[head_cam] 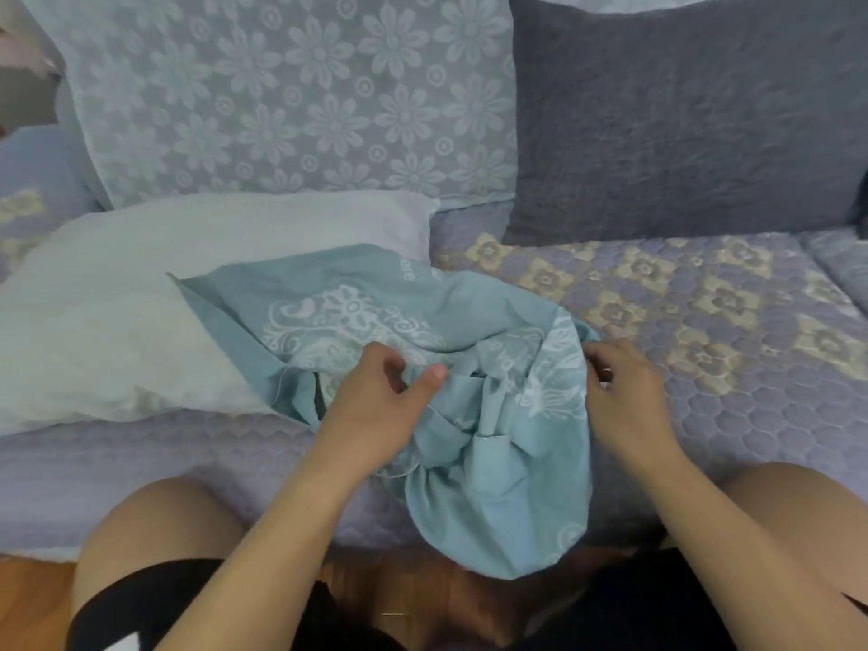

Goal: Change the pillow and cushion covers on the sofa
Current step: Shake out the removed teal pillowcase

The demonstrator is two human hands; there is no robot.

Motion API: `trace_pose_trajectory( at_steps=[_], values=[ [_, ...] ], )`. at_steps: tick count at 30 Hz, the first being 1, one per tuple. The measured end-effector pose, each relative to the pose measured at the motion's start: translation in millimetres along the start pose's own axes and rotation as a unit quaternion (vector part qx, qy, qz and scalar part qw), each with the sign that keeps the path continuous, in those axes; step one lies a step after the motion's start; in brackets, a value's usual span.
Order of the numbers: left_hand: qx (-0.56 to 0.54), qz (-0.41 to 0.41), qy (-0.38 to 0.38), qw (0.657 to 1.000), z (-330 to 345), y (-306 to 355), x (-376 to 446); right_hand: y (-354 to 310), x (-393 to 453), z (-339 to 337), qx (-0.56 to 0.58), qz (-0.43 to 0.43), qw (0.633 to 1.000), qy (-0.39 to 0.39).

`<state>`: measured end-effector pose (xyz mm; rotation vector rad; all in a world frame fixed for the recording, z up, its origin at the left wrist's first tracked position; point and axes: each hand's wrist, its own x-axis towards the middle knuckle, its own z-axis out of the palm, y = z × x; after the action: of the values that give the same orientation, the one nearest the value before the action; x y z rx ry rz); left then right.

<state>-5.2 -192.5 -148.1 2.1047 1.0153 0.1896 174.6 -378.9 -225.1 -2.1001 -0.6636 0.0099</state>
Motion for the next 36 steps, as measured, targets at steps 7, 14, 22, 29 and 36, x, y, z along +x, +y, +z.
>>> trace_pose_trajectory(
  at_steps=[7,14,22,29,36],
  values=[
    [0.005,0.023,0.009,1.0,23,-15,-5,-17,-5,2,0.26,0.054,0.961,-0.08],
    [-0.149,0.114,0.127,0.974,-49,44,26,-42,22,-43,0.205,0.032,0.978,-0.013],
    [-0.237,0.283,0.391,0.843,-313,265,111,-180,214,-225,0.205,0.066,0.947,0.238],
    [-0.039,0.143,0.436,0.887,-437,333,108,-327,267,-326,-0.076,-0.047,0.977,0.195],
    [-0.467,0.22,0.166,0.84,-473,356,67,-372,277,-369,0.34,-0.01,0.923,0.178]
  ],
)
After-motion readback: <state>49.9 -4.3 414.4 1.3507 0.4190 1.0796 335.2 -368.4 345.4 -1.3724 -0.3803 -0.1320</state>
